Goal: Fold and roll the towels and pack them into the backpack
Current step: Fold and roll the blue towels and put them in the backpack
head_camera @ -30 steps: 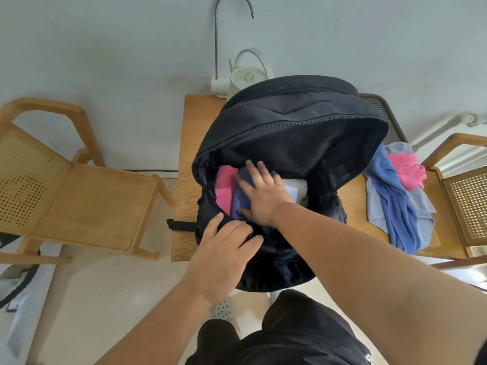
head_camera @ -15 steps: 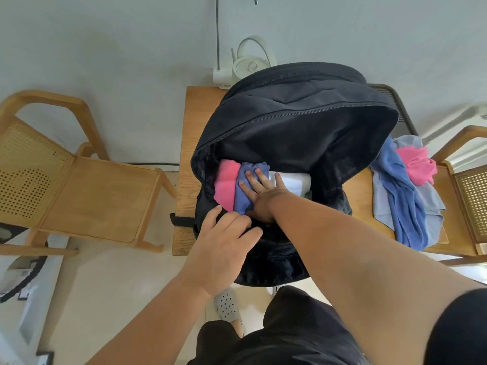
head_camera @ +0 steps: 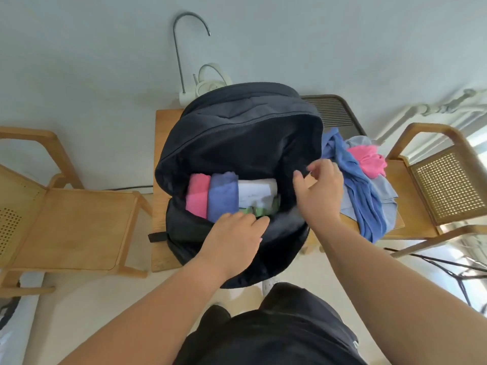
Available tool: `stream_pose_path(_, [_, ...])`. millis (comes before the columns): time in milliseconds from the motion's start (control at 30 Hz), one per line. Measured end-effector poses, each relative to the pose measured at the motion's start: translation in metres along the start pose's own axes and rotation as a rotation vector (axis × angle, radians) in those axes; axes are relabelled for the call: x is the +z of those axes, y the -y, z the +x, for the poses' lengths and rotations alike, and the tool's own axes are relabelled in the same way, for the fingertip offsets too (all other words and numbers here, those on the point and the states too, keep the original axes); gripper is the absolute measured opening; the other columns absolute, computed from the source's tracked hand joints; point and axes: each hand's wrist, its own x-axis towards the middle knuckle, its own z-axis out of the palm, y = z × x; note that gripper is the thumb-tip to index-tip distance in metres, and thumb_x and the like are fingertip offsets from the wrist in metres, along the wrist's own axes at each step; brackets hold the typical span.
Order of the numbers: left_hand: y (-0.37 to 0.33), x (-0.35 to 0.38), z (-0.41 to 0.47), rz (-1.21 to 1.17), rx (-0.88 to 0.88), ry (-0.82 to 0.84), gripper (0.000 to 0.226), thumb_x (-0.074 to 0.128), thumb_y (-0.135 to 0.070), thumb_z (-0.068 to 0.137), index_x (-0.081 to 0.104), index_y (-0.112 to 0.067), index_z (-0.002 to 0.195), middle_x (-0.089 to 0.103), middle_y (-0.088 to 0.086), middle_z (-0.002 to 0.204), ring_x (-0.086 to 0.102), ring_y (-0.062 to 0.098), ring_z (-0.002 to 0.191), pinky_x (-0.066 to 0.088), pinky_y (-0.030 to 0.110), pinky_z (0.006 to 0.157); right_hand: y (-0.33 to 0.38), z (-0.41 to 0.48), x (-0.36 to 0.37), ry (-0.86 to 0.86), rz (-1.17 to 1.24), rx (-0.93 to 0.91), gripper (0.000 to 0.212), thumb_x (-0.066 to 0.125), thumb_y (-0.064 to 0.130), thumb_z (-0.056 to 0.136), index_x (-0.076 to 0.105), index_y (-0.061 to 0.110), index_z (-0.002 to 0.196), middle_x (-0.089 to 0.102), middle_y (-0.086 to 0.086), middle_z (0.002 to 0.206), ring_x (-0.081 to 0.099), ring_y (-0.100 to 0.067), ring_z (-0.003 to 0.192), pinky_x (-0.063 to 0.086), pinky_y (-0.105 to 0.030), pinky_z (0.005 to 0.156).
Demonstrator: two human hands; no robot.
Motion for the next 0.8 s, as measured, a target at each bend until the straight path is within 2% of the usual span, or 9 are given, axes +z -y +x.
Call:
stream_pose_path(33, [-0.004,0.001,0.003,0.013,0.007,0.003,0.046,0.077,-0.021,0.078,0.063,-0.019,0.122,0.065,-0.002,0.083,0.059,0.022,0.071,0.040,0.032,0.054,-0.008,0.003,0.000,0.035,0.033,0.152,0.046,0.071,0.041,0.084,0.054,0.019,0.121,0.055,0.001,0.115,0.050,-0.019,0.110,0.045,-0.042,0.098])
stream_pose_path(100, [-0.006,0.003,0.004,0.038,-0.002,-0.003,0.054,0.078,-0.011,0.072,0.064,-0.020,0.124,0.062,-0.002,0.079,0.056,0.021,0.067,0.029,0.029,0.052,-0.018,0.009,0.006,0.271,0.261,0.372,0.082,0.076,0.046,0.079,0.032,0.036,0.148,0.045,0.006,0.144,0.044,-0.018,0.132,0.041,-0.043,0.110])
stream_pose_path(167, [-0.002,0.002,0.000,0.042,-0.020,-0.016,0.061,0.077,-0.004,0.066,0.066,-0.019,0.124,0.059,-0.001,0.077,0.054,0.021,0.065,0.026,0.029,0.051,-0.022,0.010,0.018,0.508,0.508,0.495,0.081,0.076,0.039,0.081,0.028,0.052,0.145,0.052,0.014,0.141,0.053,-0.016,0.127,0.048,-0.045,0.106])
stream_pose_path(200, [0.000,0.001,-0.002,0.042,-0.033,-0.020,0.062,0.078,-0.003,0.065,0.066,-0.019,0.124,0.057,-0.001,0.076,0.053,0.022,0.064,0.026,0.029,0.050,-0.021,0.010,0.024,0.584,0.535,0.521,0.074,0.073,0.033,0.084,0.032,0.051,0.142,0.057,0.013,0.134,0.058,-0.016,0.121,0.051,-0.045,0.102])
stream_pose_path(333, [0.016,-0.004,-0.019,0.033,-0.120,-0.026,0.062,0.079,-0.001,0.065,0.068,-0.019,0.124,0.054,0.000,0.073,0.052,0.023,0.062,0.028,0.030,0.046,0.000,0.009,0.049,0.693,0.477,0.449,0.063,0.062,0.017,0.082,0.042,0.044,0.136,0.063,0.010,0.124,0.062,-0.022,0.113,0.053,-0.051,0.097])
stream_pose_path(467, [0.041,-0.011,-0.043,0.032,-0.222,-0.059,0.060,0.076,0.002,0.067,0.069,-0.016,0.123,0.050,0.001,0.069,0.049,0.022,0.058,0.038,0.032,0.041,0.034,0.005,0.073,0.795,0.423,0.324,0.092,0.053,0.006,0.074,0.028,0.064,0.141,0.061,0.017,0.127,0.062,-0.022,0.112,0.056,-0.055,0.092])
stream_pose_path(567, [0.057,-0.017,-0.064,0.043,-0.300,-0.074,0.060,0.076,0.003,0.066,0.069,-0.015,0.123,0.050,0.002,0.068,0.048,0.023,0.057,0.041,0.033,0.040,0.061,-0.004,0.094,0.856,0.416,0.249,0.101,0.048,0.004,0.073,0.015,0.072,0.142,0.062,0.019,0.120,0.064,-0.024,0.108,0.056,-0.054,0.092])
stream_pose_path(700, [0.070,-0.025,-0.087,0.096,-0.391,-0.075,0.060,0.076,0.002,0.067,0.069,-0.016,0.124,0.050,0.001,0.068,0.050,0.022,0.058,0.036,0.031,0.042,0.096,-0.014,0.109,0.945,0.427,0.164,0.101,0.044,0.002,0.076,0.011,0.067,0.146,0.043,0.022,0.148,0.055,-0.016,0.124,0.051,-0.043,0.102])
stream_pose_path(800, [0.076,-0.028,-0.092,0.118,-0.435,-0.069,0.062,0.076,0.003,0.066,0.068,-0.018,0.124,0.050,0.000,0.067,0.051,0.023,0.060,0.031,0.030,0.049,0.107,-0.018,0.109,0.945,0.422,0.127,0.098,0.041,-0.003,0.083,0.009,0.062,0.149,0.038,0.021,0.155,0.050,-0.012,0.131,0.049,-0.038,0.105])
